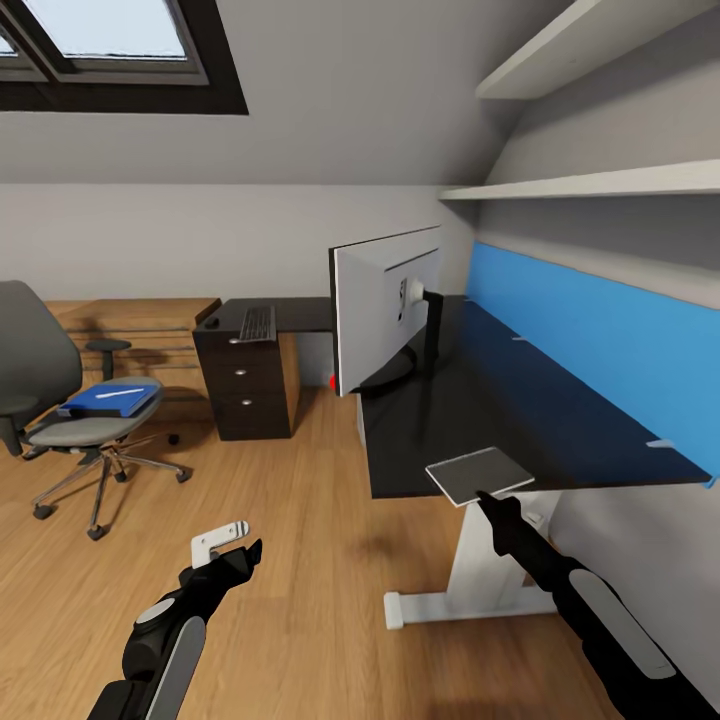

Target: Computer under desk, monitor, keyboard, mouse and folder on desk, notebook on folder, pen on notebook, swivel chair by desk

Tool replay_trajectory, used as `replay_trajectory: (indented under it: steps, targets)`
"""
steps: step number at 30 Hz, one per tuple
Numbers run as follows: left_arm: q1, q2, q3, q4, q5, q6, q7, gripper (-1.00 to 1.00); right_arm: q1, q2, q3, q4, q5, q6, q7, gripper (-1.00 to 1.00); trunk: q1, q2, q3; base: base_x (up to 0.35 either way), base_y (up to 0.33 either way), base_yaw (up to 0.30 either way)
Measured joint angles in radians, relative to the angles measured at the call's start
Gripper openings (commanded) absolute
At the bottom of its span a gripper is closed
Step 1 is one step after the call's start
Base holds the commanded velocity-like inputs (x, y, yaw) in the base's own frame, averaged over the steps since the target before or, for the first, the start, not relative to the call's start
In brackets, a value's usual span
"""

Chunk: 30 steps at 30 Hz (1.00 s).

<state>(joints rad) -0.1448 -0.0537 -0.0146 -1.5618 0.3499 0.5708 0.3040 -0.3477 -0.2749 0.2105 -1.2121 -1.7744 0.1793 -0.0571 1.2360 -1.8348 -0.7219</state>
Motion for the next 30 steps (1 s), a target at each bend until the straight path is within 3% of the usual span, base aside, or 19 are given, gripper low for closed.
replay_trajectory:
  steps: [10, 21, 28, 30]
  targets:
    - [0.0, 0.0, 0.0, 0.0, 0.0, 0.0, 0.001, 1.0, 0.0, -0.001, 0.001, -0.042, 0.0, 0.0, -0.006, -1.0, -0.038, 0.07, 0.031, 0.0, 0.0, 0.0]
    - [0.0, 0.0, 0.0, 0.004, 0.001, -0.003, -0.002, 1.0, 0.0, 0.0, 0.005, -0.063, 0.0, 0.0, -0.009, -1.0, -0.038, 0.07, 0.031, 0.0, 0.003, 0.0]
    - [0.0, 0.0, 0.0, 0.012, 0.0, -0.003, -0.003, 1.0, 0.0, 0.001, 0.01, -0.068, 0.0, 0.0, -0.011, -1.0, -0.038, 0.07, 0.031, 0.0, 0.205, 0.0]
    - [0.0, 0.0, 0.0, 0.013, 0.0, -0.003, -0.003, 1.0, 0.001, 0.004, 0.038, -0.072, 0.002, 0.0, -0.013, -1.0, -0.038, 0.07, 0.031, 0.0, 0.292, 0.0]
